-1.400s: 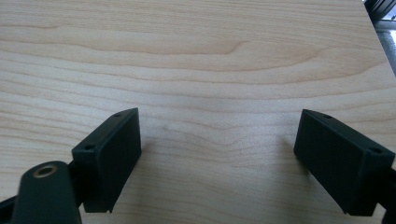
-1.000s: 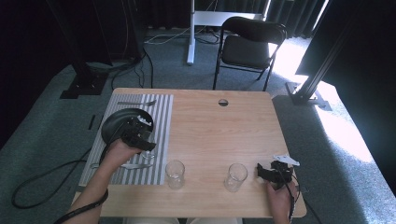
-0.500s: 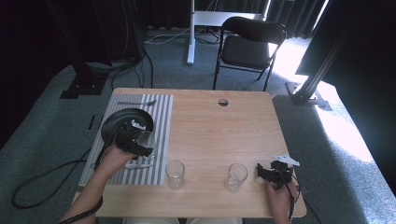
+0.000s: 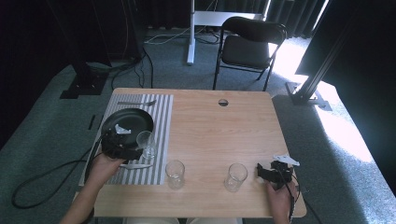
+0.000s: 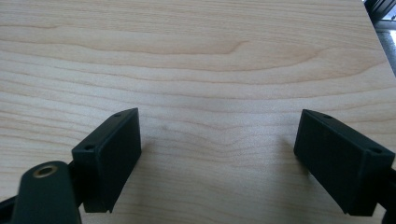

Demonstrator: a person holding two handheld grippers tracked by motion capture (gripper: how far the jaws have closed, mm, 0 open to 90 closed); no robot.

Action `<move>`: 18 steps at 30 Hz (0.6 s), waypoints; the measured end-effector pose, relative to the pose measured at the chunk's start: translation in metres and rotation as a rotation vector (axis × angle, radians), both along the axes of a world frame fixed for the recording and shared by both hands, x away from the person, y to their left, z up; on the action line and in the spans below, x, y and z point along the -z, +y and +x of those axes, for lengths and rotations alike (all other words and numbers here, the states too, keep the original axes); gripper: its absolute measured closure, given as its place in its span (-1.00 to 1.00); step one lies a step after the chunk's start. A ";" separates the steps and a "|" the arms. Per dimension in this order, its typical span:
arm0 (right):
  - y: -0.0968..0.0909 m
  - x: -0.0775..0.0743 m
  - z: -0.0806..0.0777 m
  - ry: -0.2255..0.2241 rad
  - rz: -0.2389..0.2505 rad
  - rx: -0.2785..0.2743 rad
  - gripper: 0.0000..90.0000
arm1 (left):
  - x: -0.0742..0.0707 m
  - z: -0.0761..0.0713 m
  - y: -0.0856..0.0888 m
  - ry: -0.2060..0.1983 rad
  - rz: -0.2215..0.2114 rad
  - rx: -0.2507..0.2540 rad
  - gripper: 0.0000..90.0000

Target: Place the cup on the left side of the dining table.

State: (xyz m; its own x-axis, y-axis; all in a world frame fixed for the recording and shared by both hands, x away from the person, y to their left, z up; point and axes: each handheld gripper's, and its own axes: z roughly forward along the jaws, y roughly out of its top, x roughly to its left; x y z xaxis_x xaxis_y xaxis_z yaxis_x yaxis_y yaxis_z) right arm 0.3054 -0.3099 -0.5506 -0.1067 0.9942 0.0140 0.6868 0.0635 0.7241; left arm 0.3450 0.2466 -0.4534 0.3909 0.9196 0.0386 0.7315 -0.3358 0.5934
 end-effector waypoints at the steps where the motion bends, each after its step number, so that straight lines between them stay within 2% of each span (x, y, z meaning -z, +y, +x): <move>1: 0.000 0.000 0.000 0.000 0.000 0.000 -0.68 | 0.001 -0.002 0.002 -0.006 -0.005 -0.006 -0.97; 3: 0.000 0.000 0.000 0.000 0.000 0.000 -0.68 | 0.005 -0.005 0.005 0.001 -0.013 -0.016 -0.97; 6: 0.000 0.000 0.000 0.000 0.000 0.000 -0.68 | 0.010 -0.011 0.010 -0.009 -0.022 -0.038 -0.97; 9: 0.000 0.000 0.000 0.000 0.000 0.000 -0.68 | 0.017 -0.017 0.015 -0.015 -0.019 -0.083 -0.97; 14: 0.000 0.000 0.000 0.000 0.000 0.000 -0.68 | 0.033 -0.026 0.026 -0.009 -0.035 -0.137 -0.97; 18: 0.000 0.000 0.000 0.000 0.000 0.001 -0.68 | 0.041 -0.034 0.037 -0.023 -0.054 -0.180 -0.97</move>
State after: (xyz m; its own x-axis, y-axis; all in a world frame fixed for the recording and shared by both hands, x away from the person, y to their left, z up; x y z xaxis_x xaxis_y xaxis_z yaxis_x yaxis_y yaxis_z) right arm 0.3054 -0.3098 -0.5506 -0.1061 0.9943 0.0144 0.6869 0.0628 0.7241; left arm 0.3112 0.2832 -0.4940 0.2198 0.9755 -0.0056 0.7626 -0.1682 0.6246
